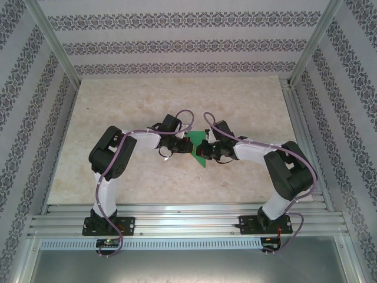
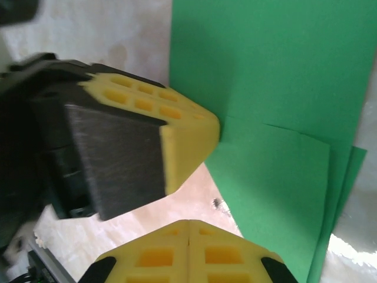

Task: Fold a paper plane with a square sheet of paper (fold left side to right side)
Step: Third fold the triangle at the center of the table.

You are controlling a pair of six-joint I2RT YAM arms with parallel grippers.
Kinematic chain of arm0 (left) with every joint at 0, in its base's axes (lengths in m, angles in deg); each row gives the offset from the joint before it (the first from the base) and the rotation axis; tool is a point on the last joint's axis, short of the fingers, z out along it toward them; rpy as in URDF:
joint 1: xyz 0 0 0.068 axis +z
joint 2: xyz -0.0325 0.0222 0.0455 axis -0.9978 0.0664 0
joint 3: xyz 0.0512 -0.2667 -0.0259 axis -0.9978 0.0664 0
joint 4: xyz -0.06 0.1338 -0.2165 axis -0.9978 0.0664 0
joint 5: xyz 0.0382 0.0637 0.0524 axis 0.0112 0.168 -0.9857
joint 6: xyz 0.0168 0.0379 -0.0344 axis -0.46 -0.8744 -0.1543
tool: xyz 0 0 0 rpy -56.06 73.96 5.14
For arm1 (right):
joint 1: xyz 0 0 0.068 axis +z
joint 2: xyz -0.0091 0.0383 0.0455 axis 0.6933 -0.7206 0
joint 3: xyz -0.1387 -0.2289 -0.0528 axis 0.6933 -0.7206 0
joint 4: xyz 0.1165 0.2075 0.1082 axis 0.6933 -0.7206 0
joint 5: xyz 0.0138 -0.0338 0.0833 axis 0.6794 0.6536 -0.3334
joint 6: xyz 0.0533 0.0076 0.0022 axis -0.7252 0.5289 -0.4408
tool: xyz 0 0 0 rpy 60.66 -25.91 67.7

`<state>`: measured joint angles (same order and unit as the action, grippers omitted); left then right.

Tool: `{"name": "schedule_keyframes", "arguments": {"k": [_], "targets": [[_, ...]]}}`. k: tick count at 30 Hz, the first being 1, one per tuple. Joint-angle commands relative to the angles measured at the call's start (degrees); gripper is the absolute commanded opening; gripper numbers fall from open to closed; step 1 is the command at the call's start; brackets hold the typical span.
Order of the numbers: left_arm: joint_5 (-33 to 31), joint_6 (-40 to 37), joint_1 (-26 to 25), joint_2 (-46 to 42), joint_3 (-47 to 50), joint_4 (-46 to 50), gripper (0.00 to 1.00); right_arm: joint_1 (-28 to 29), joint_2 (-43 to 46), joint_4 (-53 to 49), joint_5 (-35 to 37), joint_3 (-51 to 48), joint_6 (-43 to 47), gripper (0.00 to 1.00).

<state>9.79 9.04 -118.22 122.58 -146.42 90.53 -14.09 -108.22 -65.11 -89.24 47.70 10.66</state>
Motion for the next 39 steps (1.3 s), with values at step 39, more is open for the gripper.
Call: {"name": "schedule_keyframes", "arguments": {"k": [39], "targets": [[-8.81, -3.34, -1.12, 4.01, -1.60, 6.91, 0.06, -6.19, 4.25, 4.70, 0.39, -20.53, 0.96, 0.00]]}}
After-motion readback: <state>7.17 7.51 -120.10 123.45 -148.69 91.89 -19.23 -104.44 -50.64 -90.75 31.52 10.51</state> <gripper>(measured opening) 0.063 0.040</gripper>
